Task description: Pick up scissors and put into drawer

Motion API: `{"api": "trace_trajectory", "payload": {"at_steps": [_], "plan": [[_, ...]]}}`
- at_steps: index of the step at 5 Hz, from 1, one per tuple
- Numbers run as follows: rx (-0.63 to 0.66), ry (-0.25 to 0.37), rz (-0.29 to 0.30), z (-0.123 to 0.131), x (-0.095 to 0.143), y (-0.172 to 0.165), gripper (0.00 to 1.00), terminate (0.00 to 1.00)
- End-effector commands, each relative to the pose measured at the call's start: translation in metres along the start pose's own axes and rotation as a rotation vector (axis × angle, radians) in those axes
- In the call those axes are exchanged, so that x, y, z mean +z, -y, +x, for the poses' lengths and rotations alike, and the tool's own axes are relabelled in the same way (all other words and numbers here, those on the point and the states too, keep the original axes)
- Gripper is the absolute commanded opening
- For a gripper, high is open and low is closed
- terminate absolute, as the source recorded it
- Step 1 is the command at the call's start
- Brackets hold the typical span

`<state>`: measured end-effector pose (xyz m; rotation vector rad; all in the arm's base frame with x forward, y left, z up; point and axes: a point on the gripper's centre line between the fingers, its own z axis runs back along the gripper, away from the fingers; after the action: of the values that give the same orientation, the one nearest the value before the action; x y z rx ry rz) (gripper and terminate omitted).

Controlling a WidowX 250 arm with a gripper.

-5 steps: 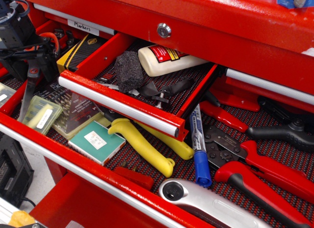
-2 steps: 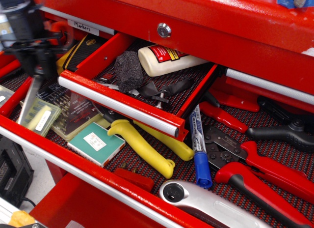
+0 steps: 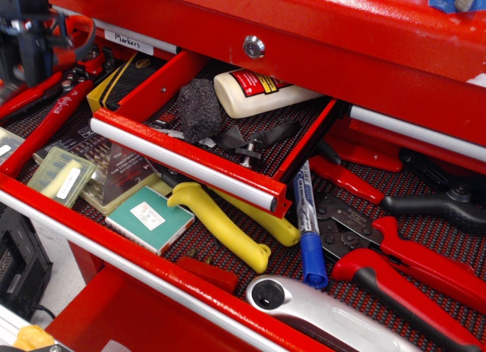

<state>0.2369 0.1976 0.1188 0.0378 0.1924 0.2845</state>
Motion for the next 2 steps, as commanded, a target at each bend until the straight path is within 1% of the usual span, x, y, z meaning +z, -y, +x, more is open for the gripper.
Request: {"api": "trace_trajectory", "payload": {"at_steps": [1, 2], "plan": [[-0.277, 0.061, 0.174, -0.027, 0.062, -0.019, 0.00, 0.00], [-0.342, -0.047, 0.132, -0.046, 0.084, 0.013, 0.00, 0.00]]}}
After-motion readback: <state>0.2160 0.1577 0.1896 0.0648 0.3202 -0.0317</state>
